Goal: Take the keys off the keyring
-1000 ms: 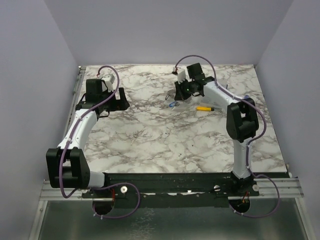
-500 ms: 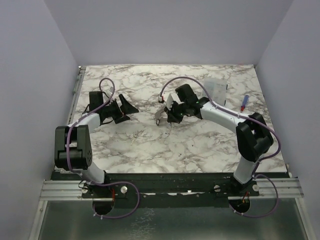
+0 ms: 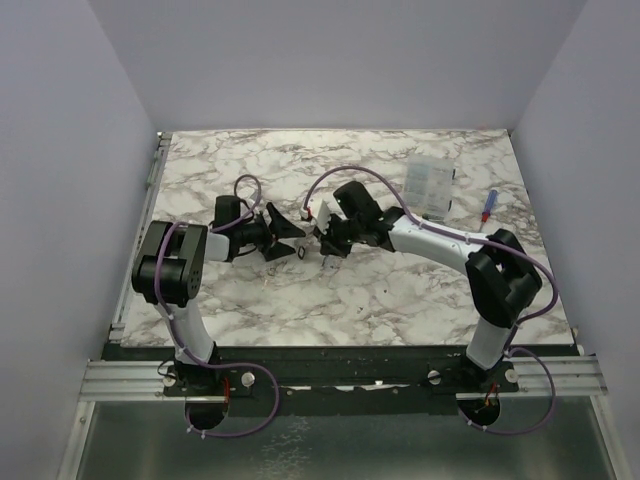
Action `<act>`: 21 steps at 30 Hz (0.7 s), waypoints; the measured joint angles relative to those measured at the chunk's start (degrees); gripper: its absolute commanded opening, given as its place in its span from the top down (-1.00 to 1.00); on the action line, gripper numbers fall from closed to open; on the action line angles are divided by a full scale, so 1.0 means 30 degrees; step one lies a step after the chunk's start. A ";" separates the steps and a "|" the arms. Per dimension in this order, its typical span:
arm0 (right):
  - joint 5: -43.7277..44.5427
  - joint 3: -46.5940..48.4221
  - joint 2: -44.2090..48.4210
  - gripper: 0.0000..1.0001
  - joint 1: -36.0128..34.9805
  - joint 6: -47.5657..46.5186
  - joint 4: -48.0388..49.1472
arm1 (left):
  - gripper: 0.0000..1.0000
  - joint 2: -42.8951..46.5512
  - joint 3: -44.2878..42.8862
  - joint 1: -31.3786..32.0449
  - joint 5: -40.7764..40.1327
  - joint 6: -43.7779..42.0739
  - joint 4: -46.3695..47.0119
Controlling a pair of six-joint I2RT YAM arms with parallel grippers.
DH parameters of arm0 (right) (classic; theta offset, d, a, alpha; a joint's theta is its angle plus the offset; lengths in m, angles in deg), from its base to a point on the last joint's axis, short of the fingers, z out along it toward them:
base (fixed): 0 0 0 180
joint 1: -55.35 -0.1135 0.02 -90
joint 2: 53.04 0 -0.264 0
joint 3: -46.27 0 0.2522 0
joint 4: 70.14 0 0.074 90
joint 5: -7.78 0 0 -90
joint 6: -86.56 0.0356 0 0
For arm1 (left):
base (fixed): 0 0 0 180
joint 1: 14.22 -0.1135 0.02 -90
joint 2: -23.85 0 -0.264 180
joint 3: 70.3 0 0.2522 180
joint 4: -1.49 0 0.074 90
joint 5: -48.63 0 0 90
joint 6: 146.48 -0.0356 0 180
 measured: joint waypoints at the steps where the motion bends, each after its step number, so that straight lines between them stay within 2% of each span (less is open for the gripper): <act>1: 0.0000 0.0000 0.0000 0.99 -0.0124 0.0029 0.0000 | -0.58 -0.0350 -0.0146 0.0240 0.0095 0.0299 0.0554; 9: -0.0131 -0.0532 0.0109 0.99 -0.0889 0.0058 0.0087 | -0.15 -0.2106 -0.0233 0.1239 0.0226 0.2157 0.3912; 11: -0.0182 -0.0801 0.0248 0.99 -0.0940 0.0058 0.0087 | 0.03 -0.2535 -0.0233 0.1311 0.0226 0.2630 0.4648; 19: -0.0393 -0.1384 0.0933 0.99 -0.0940 0.0066 0.0066 | 0.96 -0.3271 0.0255 0.1341 0.0131 0.4007 0.6878; 21: -0.0452 -0.1457 0.1035 0.99 -0.0947 0.0073 -0.0102 | 1.00 -0.3140 0.0313 0.1341 0.0153 0.4524 0.7344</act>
